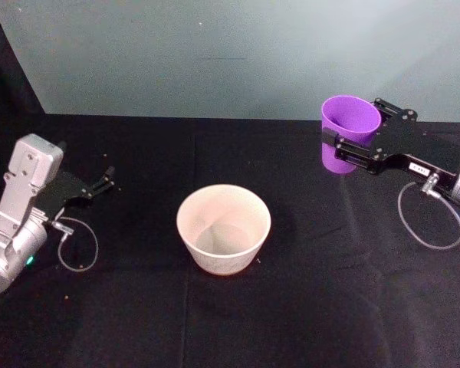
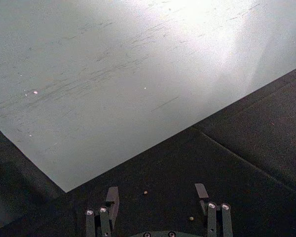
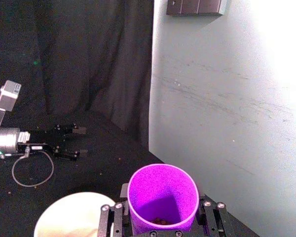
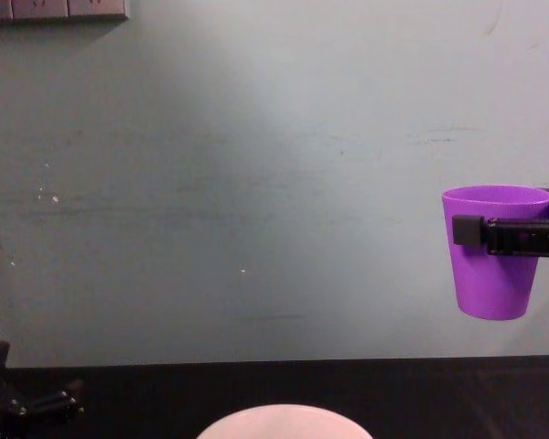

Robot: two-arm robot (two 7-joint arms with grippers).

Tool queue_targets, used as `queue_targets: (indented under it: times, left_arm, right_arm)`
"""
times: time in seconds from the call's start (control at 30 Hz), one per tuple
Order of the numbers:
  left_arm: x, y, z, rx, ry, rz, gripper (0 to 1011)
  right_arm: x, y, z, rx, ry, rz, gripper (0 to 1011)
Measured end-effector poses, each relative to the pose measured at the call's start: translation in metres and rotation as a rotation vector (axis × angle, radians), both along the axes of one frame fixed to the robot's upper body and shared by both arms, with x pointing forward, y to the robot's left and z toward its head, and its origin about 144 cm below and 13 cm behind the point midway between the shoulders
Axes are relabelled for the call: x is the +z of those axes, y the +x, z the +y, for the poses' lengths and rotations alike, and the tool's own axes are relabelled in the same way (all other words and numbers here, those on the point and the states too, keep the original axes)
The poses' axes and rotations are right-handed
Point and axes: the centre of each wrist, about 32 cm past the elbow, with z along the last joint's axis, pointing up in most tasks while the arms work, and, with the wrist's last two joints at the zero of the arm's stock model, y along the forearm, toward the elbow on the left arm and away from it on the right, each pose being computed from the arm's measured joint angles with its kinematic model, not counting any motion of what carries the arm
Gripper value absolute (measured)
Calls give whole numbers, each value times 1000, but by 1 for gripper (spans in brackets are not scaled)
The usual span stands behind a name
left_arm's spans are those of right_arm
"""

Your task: Pick up the cup and pour the mung beans from the cup into the bowl.

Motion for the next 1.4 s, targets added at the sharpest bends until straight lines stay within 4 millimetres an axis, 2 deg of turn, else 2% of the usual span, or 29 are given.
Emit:
queue_targets:
  times: [1.4]
  left_arm:
    - [0,0,0,0,0,0,1000]
  right_arm:
    - [0,0,0,0,0,0,736]
